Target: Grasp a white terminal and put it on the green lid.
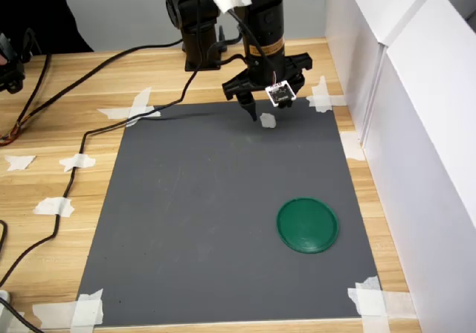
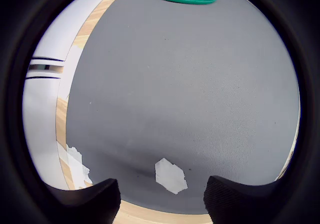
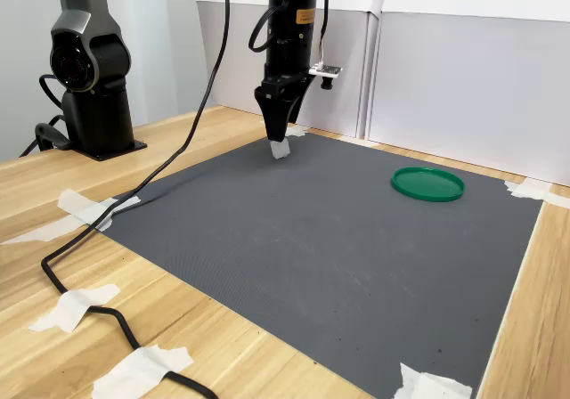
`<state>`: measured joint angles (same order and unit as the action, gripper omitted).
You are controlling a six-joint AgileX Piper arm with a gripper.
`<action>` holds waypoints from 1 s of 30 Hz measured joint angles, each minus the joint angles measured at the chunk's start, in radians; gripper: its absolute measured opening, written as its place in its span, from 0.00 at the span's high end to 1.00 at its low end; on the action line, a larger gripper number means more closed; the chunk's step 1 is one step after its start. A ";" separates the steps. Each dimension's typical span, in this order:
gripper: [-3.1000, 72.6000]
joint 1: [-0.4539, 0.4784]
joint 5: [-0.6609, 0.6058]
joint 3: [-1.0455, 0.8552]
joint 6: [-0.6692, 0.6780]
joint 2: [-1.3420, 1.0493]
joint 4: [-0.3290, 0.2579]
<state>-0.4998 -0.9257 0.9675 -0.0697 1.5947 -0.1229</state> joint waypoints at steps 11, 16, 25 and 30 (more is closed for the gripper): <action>0.02 0.000 0.020 -0.001 0.008 0.058 0.007; 0.04 0.000 0.027 -0.001 0.015 0.073 0.007; 0.40 0.000 0.027 -0.001 0.033 0.073 0.003; 0.72 0.000 0.027 -0.001 0.030 0.073 0.003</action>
<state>-0.4998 -0.8985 0.9666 -0.0395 1.6677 -0.1197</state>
